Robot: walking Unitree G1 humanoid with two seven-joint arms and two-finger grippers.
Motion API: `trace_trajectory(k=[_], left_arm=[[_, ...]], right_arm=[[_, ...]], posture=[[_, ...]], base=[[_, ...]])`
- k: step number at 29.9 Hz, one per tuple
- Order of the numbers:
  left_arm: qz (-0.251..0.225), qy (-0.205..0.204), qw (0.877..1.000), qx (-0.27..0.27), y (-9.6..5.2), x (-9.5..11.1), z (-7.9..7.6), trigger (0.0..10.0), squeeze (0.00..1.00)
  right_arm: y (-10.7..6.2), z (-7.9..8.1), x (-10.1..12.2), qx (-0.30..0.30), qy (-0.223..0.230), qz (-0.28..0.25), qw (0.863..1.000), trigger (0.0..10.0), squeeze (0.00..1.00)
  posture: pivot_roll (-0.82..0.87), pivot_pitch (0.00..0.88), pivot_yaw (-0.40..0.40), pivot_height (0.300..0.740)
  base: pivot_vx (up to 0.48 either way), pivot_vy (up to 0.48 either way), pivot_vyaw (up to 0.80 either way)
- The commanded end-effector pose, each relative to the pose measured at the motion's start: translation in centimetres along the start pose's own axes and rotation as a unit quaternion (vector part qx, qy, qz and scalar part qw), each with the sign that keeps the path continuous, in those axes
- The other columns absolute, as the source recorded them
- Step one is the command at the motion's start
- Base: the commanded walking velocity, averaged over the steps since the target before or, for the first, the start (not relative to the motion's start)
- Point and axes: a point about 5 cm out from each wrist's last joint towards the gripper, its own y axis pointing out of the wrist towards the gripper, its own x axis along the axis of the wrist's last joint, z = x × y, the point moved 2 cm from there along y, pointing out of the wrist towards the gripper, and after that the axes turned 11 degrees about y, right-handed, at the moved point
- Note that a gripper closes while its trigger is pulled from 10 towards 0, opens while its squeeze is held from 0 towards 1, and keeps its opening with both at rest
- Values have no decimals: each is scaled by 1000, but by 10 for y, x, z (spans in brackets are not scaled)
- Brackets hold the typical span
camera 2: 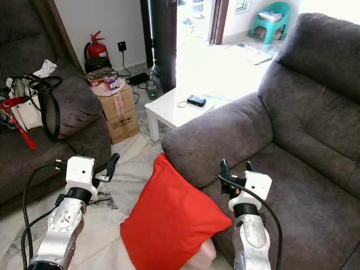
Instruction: Move the pillow to the sofa from floor
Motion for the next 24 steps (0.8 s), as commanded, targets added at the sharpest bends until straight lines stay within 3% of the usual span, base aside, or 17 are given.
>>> trace_trajectory(k=[1, 24], left_arm=[[-2, 1, 1000, 0, 1, 1, 4, 10000, 0], [0, 0, 1000, -2, -5, 3, 2, 10000, 0]], right_arm=[[5, 3, 4, 7, -2, -7, 1000, 10000, 0], [5, 14, 1, 31, -1, 13, 999, 10000, 0]], posture=[[24, 54, 7, 740], [33, 92, 3, 740]], base=[[0, 0, 0], [0, 0, 0]])
